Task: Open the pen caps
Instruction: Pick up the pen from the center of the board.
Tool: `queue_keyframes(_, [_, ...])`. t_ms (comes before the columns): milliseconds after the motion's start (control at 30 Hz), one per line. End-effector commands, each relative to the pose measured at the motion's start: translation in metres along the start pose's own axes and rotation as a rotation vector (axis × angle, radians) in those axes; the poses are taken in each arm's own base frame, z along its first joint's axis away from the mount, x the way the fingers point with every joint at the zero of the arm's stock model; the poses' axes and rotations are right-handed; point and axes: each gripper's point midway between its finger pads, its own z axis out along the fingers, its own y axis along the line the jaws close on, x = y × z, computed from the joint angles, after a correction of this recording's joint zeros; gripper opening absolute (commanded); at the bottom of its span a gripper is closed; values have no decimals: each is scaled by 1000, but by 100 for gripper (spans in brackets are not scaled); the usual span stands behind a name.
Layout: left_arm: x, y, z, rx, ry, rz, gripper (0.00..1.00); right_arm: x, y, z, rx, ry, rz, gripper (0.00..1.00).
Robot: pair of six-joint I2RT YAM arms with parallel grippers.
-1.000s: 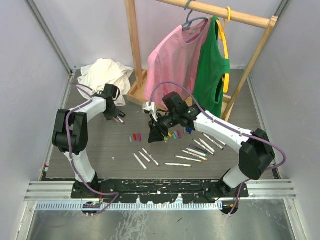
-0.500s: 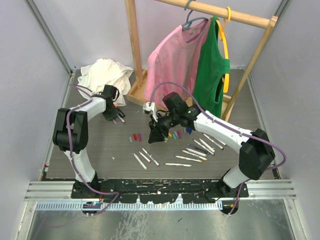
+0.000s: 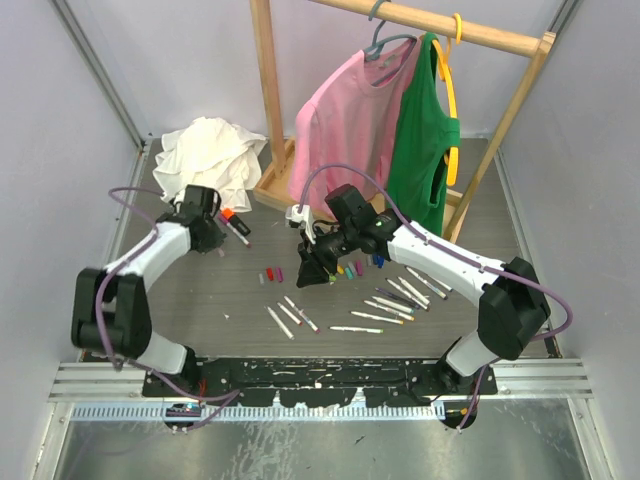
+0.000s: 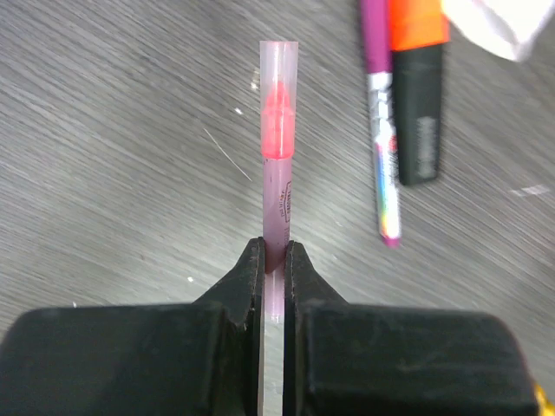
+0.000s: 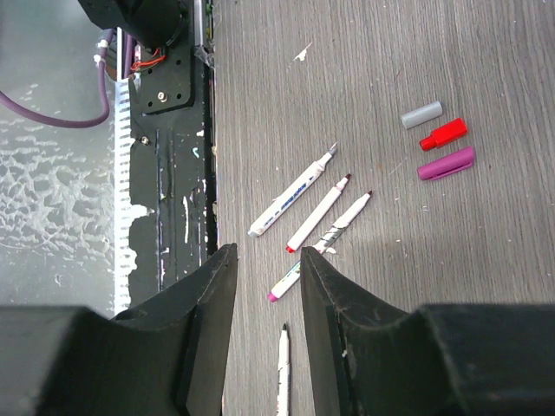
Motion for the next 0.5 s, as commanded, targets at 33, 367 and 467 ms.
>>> queue_keyframes(33, [-10,-34,-56,351,-118,-45,0,-26,9,-18,5,-82,-59,41])
queue_keyframes(367, [27,-85,-214,1230,-415,8,0,-54,7,-58,54,-332,-69,46])
queue_keyframes(467, [46,-85,-244,1369,-488,36,0,-58,14,-72,19,-422,-84,49])
